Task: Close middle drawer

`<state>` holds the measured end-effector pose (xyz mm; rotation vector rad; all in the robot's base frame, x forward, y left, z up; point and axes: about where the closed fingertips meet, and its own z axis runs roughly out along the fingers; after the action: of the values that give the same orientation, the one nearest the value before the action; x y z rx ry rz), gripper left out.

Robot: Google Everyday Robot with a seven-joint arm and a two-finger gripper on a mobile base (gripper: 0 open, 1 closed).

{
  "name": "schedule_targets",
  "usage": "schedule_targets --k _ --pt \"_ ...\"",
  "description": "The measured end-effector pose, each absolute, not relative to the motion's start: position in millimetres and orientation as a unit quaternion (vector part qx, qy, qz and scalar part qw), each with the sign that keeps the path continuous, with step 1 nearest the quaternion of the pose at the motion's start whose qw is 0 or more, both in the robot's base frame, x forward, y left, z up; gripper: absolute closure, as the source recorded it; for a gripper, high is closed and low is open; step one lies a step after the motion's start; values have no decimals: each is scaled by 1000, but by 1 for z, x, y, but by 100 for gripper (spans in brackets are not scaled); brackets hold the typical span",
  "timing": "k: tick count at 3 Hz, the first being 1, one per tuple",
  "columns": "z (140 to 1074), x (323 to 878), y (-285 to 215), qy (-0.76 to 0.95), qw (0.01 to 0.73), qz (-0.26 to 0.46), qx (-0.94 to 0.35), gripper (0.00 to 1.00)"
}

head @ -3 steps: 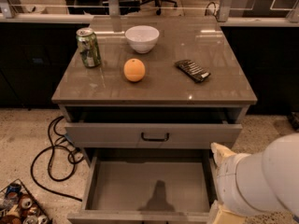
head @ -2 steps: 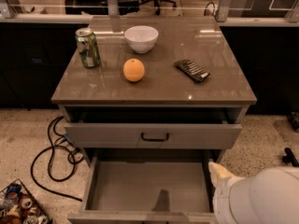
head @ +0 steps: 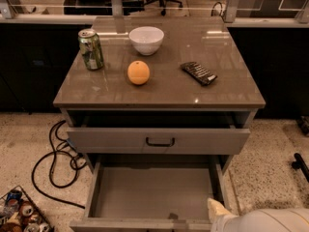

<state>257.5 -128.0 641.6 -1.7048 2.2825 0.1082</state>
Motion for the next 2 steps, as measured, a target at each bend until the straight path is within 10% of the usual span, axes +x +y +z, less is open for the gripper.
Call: schedule_targets --k 2 --pt "588 229 -109 811 125 74 -566 0"
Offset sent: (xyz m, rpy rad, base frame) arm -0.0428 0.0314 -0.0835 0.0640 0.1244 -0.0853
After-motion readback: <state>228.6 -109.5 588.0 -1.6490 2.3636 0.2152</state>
